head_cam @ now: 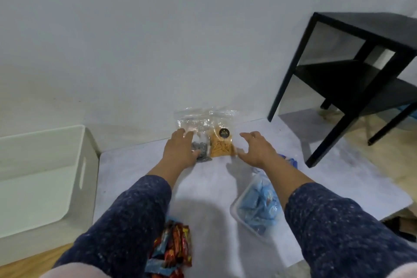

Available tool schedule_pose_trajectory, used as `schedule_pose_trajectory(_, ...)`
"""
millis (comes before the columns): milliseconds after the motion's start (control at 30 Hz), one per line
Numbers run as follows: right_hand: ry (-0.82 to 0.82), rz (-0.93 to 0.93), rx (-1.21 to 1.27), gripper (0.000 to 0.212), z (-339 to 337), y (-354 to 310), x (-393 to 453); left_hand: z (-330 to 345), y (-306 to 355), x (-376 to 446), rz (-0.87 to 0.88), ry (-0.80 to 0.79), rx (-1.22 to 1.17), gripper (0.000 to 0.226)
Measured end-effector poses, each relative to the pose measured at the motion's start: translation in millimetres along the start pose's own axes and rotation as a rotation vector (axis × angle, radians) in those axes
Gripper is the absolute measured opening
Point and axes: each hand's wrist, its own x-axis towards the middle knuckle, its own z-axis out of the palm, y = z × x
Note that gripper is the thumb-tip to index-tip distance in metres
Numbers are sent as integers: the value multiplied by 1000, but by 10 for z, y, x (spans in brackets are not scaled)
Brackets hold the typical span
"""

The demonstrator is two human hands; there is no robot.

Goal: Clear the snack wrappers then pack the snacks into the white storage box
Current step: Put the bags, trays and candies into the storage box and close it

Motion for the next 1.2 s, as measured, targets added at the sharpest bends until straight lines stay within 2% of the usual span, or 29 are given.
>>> schedule_pose_trajectory(233, -156, -65, 236, 65, 235, 286, 1041, 508, 10, 703, -308, 2, -349, 65)
schedule_pose_trajectory(400, -139, -159, 394, 66, 377, 321, 1592, 664, 9, 1002, -412, 55, -538, 62)
schedule_pose_trajectory(467, -119, -179, 457, 63, 425, 312, 1708, 680, 4, 1068, -417, 105, -574, 59)
schedule_pose_trajectory(567, -140, -109, 590, 57, 455, 309, 1790, 697, -50, 1160, -410, 148, -605, 53)
schedule_pose_trajectory(800, -248, -54, 791, 42, 425, 266, 1738, 629, -118, 1093, -395, 115, -638, 40)
schedule_pose_trajectory(1000, -256, -42, 923, 43, 274, -2, 1463, 362, -273, 829, -334, 36, -859, 34)
schedule_pose_trajectory(1200, -187, -103, 1001, 40, -10, -652, 981, -246, -604, 386, -240, 49, -1094, 35)
